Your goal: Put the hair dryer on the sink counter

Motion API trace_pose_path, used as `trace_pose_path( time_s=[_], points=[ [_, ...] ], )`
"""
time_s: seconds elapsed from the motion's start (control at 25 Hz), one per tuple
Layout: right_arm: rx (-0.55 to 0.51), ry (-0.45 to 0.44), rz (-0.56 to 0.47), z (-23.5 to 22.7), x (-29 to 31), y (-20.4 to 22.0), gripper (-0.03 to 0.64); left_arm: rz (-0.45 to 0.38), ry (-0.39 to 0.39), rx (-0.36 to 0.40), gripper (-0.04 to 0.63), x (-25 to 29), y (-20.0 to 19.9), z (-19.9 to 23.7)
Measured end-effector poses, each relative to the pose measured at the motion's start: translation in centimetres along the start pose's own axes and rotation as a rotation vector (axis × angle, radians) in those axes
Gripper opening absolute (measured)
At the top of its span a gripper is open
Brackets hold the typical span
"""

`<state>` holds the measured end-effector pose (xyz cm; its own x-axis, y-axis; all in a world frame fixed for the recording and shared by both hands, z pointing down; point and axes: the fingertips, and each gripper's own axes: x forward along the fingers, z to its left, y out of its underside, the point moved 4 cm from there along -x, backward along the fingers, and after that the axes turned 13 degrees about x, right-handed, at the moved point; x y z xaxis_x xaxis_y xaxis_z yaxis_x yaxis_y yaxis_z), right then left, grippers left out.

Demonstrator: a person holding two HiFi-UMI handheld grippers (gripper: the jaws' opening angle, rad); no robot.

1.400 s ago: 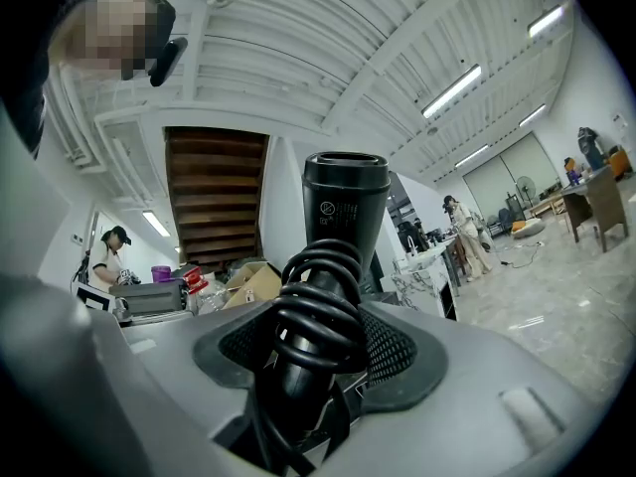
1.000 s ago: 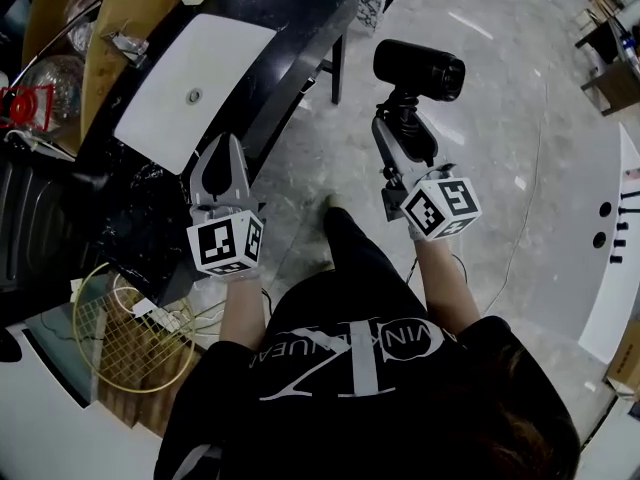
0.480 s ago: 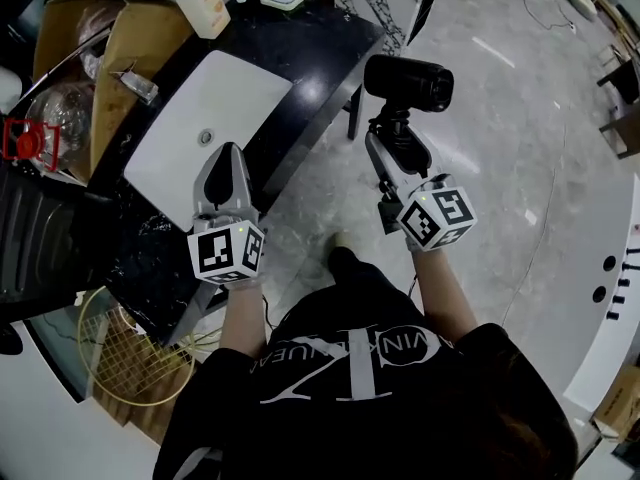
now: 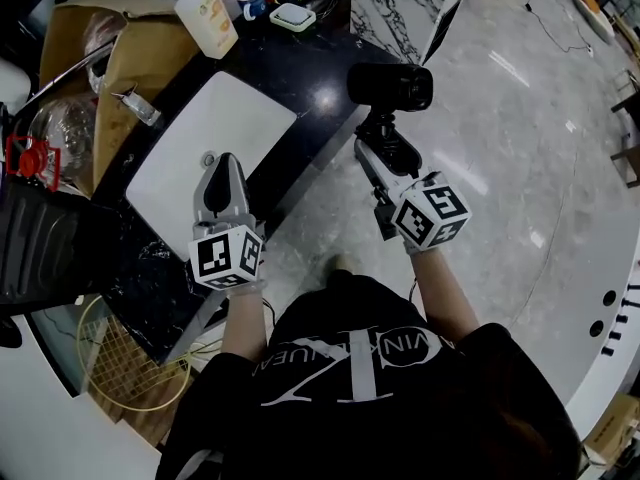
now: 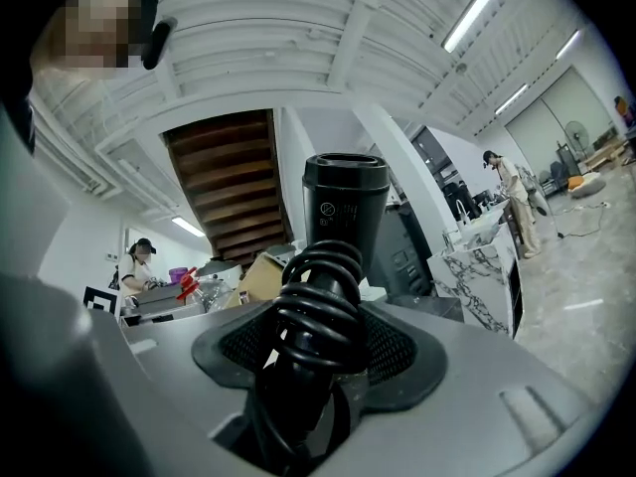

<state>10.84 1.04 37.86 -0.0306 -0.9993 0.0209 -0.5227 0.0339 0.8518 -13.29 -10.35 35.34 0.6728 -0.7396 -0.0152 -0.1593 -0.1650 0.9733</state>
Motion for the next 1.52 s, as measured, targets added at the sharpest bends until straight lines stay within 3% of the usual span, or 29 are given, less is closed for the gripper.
trace_pose_path(
  time_s=[0.52, 0.84, 1.28, 1.52],
  points=[
    [0.03, -0.052, 0.139, -1.6, 5.1, 0.9, 0.262, 0.05, -0.018, -0.029, 0.0, 3.6, 0.9, 0.3],
    [0.111, -0.064, 0.205, -3.8, 9.2, 1.8, 0.263, 0.059, -0.017, -0.026, 0.0, 7.5, 2.1, 1.1],
    [0.153, -0.097, 0.401, -6.0, 18.4, 2.2, 0.262, 0.073, -0.076, -0.052, 0.0, 14.5, 2.9, 3.9],
    [0.214, -0.127, 0.514, -6.1, 22.9, 2.8, 0.262, 0.101, -0.093, -0.028, 0.0, 16.9, 3.2, 4.9]
  ],
)
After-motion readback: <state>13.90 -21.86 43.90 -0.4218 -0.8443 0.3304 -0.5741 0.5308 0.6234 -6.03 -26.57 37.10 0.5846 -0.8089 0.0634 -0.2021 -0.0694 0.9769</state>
